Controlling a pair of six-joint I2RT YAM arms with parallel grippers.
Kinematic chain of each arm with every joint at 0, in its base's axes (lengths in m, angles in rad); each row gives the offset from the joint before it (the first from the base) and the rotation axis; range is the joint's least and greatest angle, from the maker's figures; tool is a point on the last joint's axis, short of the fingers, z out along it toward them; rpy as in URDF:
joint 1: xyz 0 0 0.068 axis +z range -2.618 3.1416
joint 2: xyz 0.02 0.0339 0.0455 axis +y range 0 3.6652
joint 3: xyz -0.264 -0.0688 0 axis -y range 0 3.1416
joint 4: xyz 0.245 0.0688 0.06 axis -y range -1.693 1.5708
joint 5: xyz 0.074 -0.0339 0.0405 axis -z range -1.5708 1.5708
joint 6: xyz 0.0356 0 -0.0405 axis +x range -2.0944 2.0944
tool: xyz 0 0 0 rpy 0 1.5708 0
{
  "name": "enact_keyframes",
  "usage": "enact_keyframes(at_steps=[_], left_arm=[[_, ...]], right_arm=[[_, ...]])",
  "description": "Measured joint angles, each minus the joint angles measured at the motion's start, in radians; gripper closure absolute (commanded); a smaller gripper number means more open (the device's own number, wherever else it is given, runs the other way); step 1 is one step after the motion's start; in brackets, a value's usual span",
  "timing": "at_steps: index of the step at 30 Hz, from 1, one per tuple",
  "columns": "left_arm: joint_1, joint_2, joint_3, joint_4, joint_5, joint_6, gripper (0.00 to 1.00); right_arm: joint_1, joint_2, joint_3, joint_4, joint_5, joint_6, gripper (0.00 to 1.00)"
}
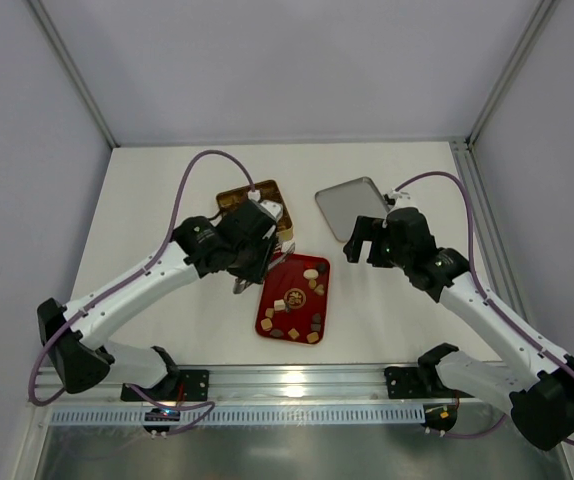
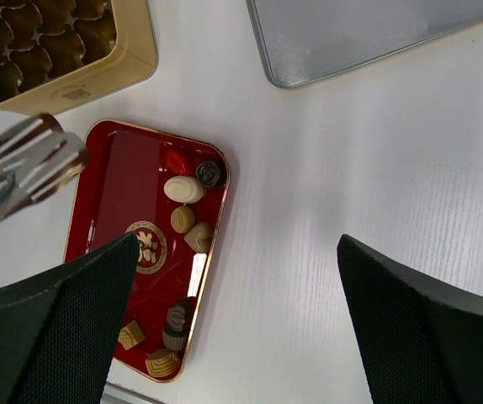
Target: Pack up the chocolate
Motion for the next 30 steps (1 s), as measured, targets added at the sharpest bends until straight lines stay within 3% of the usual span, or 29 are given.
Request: enact_keyframes(at_steps=[13,30], left_arm=[[-0.176,-0.109,-0.119,-0.096,-0.002,-0.115,0.59],[-0.245,-0.182,-0.196,-0.143,0.037,-0.164,0.57]], right_arm=[[0.000,-0.023,0.000,-0.004,0.008,0.011,0.00],[0.000,-0.023,-0.001,-0.004,0.008,0.026,0.00]])
